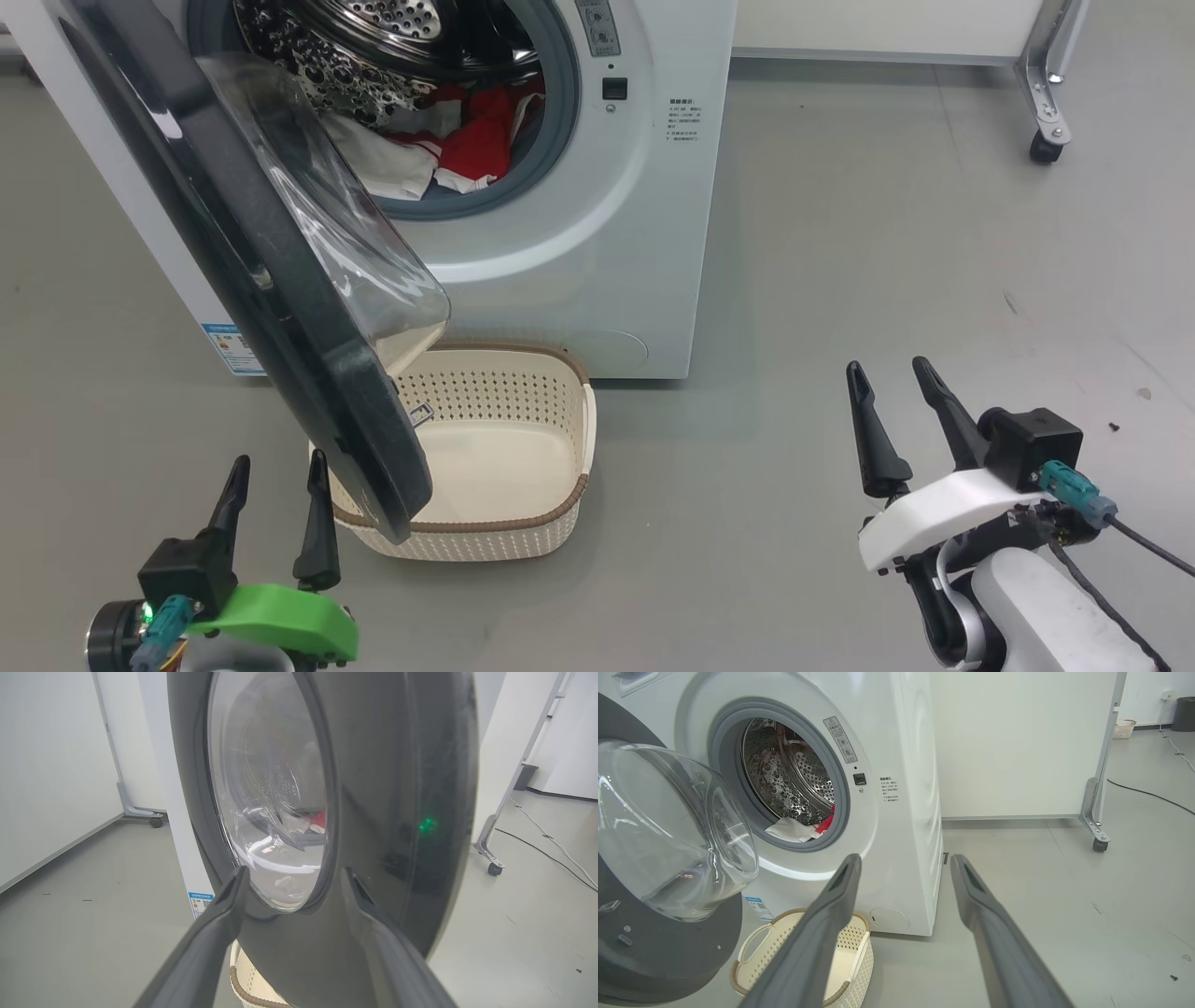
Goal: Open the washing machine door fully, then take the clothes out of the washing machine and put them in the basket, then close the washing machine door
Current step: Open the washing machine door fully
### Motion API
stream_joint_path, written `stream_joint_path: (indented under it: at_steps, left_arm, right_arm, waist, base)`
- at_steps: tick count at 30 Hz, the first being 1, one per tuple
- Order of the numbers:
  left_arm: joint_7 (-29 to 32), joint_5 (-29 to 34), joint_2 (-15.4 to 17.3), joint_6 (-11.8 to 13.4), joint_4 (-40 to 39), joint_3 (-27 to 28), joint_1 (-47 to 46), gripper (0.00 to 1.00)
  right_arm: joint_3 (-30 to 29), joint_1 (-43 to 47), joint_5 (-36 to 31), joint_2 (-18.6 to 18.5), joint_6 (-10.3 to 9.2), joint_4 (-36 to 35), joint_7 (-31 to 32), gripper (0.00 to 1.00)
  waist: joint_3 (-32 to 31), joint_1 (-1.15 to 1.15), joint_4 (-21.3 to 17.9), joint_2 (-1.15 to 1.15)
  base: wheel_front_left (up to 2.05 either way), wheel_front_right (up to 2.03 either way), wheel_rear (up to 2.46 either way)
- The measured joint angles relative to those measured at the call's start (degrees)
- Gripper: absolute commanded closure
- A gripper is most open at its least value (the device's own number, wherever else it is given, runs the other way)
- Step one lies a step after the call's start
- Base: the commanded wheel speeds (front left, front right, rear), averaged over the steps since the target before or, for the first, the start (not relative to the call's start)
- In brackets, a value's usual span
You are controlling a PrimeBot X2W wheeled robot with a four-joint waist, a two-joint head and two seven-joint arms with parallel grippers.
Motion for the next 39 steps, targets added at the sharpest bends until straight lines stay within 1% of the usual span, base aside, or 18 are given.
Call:
stream_joint_path:
  at_steps: [13,18,27,30,31,34,37,39]
  left_arm:
    - [0.0,0.5,0.0,-0.5,0.0,0.2,0.1,0.00]
    - [0.0,0.5,-0.1,-0.6,0.0,0.3,0.3,0.00]
    - [0.0,0.7,-0.1,-0.7,0.1,0.3,0.4,0.00]
    - [0.0,0.7,-0.1,-0.7,0.1,0.4,0.5,0.00]
    - [0.0,0.7,-0.1,-1.1,0.1,0.5,0.5,0.00]
    - [0.0,0.8,-0.1,-1.1,0.1,0.6,0.5,0.00]
    - [0.0,1.1,-0.1,-1.1,0.1,0.7,0.5,0.00]
    - [0.0,1.1,-0.1,-1.1,0.1,0.8,0.5,0.00]
  right_arm:
    - [-2.4,4.6,-5.2,1.4,0.07,-2.5,0.0,0.00]
    - [-3.3,5.9,-6.2,2.2,0.19,-3.0,0.0,0.00]
    - [-4.9,7.5,-7.7,2.9,1.18,-3.6,0.0,0.00]
    - [-5.8,7.7,-7.7,4.0,1.43,-4.0,0.0,0.00]
    - [-6.1,8.1,-8.0,4.1,1.68,-4.1,0.0,0.00]
    - [-6.5,8.6,-9.1,4.1,2.18,-4.1,0.0,0.00]
    - [-6.9,8.6,-9.3,4.2,2.25,-4.1,0.0,0.00]
    - [-7.1,8.6,-9.6,4.2,2.71,-4.1,0.0,0.00]
  waist:
    - [-0.2,0.00,0.0,0.00]
    - [-0.3,0.00,-0.1,0.00]
    - [-0.1,0.00,-0.3,0.00]
    - [0.0,0.00,-0.4,0.00]
    - [0.1,0.00,-0.5,0.00]
    - [0.2,0.00,-0.5,0.00]
    - [0.3,0.00,-0.5,0.00]
    - [0.3,0.00,-0.5,0.00]
  base:
    - [0.00,0.00,0.00]
    - [0.00,0.00,0.00]
    - [0.00,0.00,0.00]
    - [0.00,0.00,0.00]
    - [0.00,0.00,0.00]
    - [0.00,0.00,0.00]
    - [0.00,0.00,0.00]
    - [0.00,0.00,0.00]
